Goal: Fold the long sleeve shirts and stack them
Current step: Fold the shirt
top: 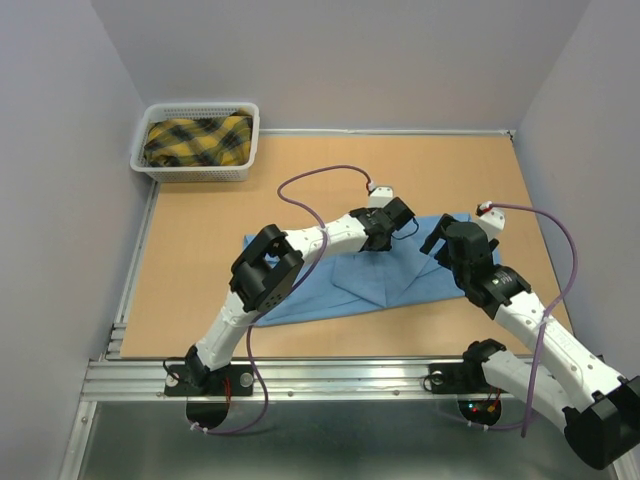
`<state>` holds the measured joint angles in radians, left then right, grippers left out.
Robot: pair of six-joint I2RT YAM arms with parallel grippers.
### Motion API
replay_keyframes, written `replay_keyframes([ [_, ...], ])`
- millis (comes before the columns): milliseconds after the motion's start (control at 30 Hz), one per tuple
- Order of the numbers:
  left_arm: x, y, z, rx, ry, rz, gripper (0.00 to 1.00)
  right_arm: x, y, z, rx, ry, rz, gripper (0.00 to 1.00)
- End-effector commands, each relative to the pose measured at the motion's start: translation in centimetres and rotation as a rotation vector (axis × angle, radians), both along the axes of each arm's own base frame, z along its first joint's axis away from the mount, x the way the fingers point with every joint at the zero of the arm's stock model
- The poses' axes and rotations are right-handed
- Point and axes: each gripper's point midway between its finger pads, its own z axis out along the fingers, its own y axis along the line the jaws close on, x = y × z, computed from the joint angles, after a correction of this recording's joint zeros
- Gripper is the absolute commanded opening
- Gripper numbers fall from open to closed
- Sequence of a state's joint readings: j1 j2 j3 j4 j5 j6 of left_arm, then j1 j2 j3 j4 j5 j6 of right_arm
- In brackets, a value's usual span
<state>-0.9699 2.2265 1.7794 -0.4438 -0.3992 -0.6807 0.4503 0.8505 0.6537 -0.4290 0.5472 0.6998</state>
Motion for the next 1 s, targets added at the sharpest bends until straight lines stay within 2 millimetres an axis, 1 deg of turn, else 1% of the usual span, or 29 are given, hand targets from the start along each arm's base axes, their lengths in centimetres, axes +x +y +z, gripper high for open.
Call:
replay_keyframes([
  [0, 0.1, 0.1, 0.7, -0.019, -0.013, 0.014, 0.4, 0.0, -0.6, -0.3, -0.003, -0.008, -0.036, 0.92],
  [33, 0.0, 0.1, 0.5, -0.015, -0.011, 0.013, 0.33, 0.0, -0.6, -0.3, 0.0, -0.009, -0.033, 0.92],
  [100, 0.0, 0.2, 0.3, -0.007, -0.009, 0.006, 0.25, -0.1, -0.6, -0.3, -0.002, -0.009, -0.03, 0.92],
  [133, 0.0, 0.2, 0.2, -0.003, -0.007, 0.005, 0.16, -0.1, -0.6, -0.3, -0.003, -0.011, -0.031, 0.92],
  [167, 0.0, 0.3, 0.7, -0.006, -0.011, 0.003, 0.13, -0.1, -0.7, -0.1, 0.0, -0.018, -0.032, 0.92],
  [200, -0.1, 0.5, 0.9, -0.001, -0.013, 0.001, 0.03, -0.1, -0.8, 0.1, -0.004, -0.026, -0.033, 0.92],
  [233, -0.1, 0.6, 1.4, -0.004, -0.021, 0.002, 0.0, -0.1, -0.8, 0.3, -0.004, -0.029, -0.032, 0.92],
  [267, -0.1, 0.7, 1.9, -0.005, -0.028, -0.001, 0.0, -0.1, -0.8, 0.3, -0.007, -0.027, -0.031, 0.92],
  [300, 0.1, 1.0, 3.5, -0.015, -0.054, 0.0, 0.0, -0.1, -0.8, 0.5, -0.01, -0.031, -0.026, 0.92],
  [367, 0.1, 1.4, 5.2, -0.018, -0.081, -0.005, 0.0, 0.0, -0.6, 0.5, -0.018, -0.024, -0.014, 0.92],
  [400, 0.3, 1.8, 7.5, -0.027, -0.122, -0.006, 0.0, 0.1, -0.5, 0.3, -0.025, -0.014, -0.005, 0.92],
  [467, 0.5, 2.5, 9.6, -0.027, -0.163, -0.008, 0.0, 0.2, -0.4, 0.3, -0.029, -0.009, 0.002, 0.92],
  [500, 0.5, 2.8, 12.0, -0.046, -0.203, -0.016, 0.0, 0.3, -0.3, 0.4, -0.026, -0.009, 0.004, 0.91],
  [567, 0.9, 3.6, 14.4, -0.027, -0.264, -0.04, 0.0, 0.5, 0.0, 0.4, -0.02, -0.004, 0.008, 0.91],
  [600, 1.1, 3.9, 16.4, -0.042, -0.302, -0.047, 0.0, 0.6, 0.1, 0.4, -0.013, 0.0, 0.006, 0.91],
  [700, 1.6, 4.4, 19.8, -0.037, -0.374, -0.08, 0.0, 0.9, 0.4, 0.3, 0.001, 0.005, -0.003, 0.9],
  [733, 1.9, 4.3, 21.0, -0.049, -0.399, -0.091, 0.0, 1.1, 0.5, 0.4, 0.012, 0.004, -0.01, 0.9],
  [767, 2.1, 4.6, 21.7, -0.042, -0.416, -0.102, 0.0, 1.2, 0.4, 0.3, 0.011, 0.008, -0.016, 0.89],
  [800, 2.1, 4.8, 22.8, -0.053, -0.435, -0.102, 0.0, 1.3, 0.4, 0.4, 0.013, 0.007, -0.024, 0.89],
  [833, 2.1, 4.9, 23.3, -0.054, -0.443, -0.104, 0.0, 1.5, 0.3, 0.6, 0.007, 0.004, -0.033, 0.89],
  [867, 2.0, 5.3, 24.3, -0.058, -0.463, -0.108, 0.0, 1.7, 0.3, 0.9, 0.006, 0.001, -0.036, 0.88],
  [933, 1.8, 5.8, 24.8, -0.058, -0.477, -0.12, 0.0, 2.2, 0.0, 1.4, -0.006, -0.005, -0.049, 0.87],
  [967, 1.8, 6.0, 25.4, -0.069, -0.495, -0.114, 0.0, 2.7, -0.3, 2.2, -0.004, -0.019, -0.063, 0.85],
])
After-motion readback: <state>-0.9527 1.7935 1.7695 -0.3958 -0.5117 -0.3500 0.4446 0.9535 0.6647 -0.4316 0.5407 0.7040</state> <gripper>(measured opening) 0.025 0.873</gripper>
